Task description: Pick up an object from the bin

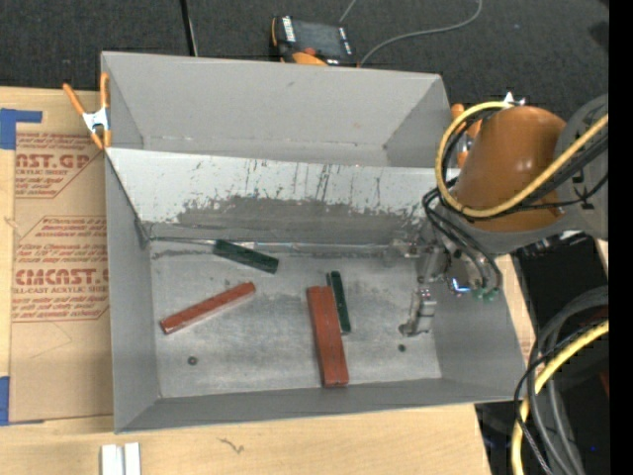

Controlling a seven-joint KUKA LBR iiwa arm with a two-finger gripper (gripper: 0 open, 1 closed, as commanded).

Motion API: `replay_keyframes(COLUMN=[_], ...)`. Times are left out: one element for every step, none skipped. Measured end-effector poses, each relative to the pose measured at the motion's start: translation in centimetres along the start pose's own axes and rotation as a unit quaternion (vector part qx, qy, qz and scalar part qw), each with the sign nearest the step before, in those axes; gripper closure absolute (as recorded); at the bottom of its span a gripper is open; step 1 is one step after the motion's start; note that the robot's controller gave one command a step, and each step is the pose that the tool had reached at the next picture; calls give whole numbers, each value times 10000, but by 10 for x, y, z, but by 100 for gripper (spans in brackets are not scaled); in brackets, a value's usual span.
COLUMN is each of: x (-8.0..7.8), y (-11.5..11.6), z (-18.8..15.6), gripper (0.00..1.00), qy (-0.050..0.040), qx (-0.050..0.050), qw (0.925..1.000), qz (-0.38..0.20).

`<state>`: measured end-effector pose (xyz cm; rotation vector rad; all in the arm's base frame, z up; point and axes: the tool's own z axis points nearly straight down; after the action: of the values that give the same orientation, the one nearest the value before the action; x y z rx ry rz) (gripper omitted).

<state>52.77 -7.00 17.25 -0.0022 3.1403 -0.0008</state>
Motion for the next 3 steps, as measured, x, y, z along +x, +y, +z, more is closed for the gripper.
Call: replay_keyframes(x=[-59, -44, -12], y=[17, 91, 140], z=[105, 103, 77], gripper=[0, 0, 0], qy=[13, 5, -5], qx=[-10, -18, -16], qw=[9966, 9873, 9401], qz=[-820, -1590, -3409])
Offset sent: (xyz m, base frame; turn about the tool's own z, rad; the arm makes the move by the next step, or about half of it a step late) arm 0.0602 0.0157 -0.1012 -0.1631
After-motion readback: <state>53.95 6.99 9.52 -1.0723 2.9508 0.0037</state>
